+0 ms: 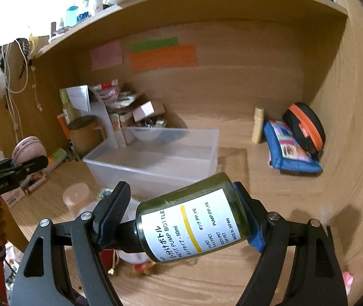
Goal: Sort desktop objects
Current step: 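Lift and carry both held items over the clear plastic box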
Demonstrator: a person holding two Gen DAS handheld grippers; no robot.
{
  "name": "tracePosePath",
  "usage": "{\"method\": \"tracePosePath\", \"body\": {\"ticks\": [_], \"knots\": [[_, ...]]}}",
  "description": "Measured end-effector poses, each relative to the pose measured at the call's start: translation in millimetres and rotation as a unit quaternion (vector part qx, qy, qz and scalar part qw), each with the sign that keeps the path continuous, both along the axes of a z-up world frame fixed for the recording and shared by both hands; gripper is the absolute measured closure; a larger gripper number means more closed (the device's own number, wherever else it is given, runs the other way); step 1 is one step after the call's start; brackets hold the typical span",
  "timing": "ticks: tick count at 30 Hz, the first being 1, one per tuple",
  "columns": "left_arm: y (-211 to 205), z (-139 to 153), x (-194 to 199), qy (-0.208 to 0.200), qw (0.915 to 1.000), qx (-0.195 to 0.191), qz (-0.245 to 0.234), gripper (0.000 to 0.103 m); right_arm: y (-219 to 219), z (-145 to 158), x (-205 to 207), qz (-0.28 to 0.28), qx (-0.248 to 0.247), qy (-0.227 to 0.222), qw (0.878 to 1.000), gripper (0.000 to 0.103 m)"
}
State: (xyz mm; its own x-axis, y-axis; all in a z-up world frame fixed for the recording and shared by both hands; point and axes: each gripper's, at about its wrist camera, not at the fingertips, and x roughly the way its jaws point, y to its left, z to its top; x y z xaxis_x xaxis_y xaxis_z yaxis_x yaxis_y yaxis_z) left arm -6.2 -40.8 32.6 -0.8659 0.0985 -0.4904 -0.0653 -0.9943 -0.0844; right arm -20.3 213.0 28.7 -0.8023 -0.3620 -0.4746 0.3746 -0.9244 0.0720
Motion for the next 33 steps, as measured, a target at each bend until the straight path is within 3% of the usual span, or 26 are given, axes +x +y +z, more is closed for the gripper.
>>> {"method": "tracePosePath", "body": {"ticks": [18,33], "knots": [[22,47,-56,0.011,0.9989,0.003,-0.046,0.039,-24,25,-49,0.039,0.019,0.015,0.999,0.026],[28,39,-114,-0.019,0.9982,-0.023,-0.053,0.039,-61,8,-112,0.070,0.058,-0.020,0.996,0.026]]}}
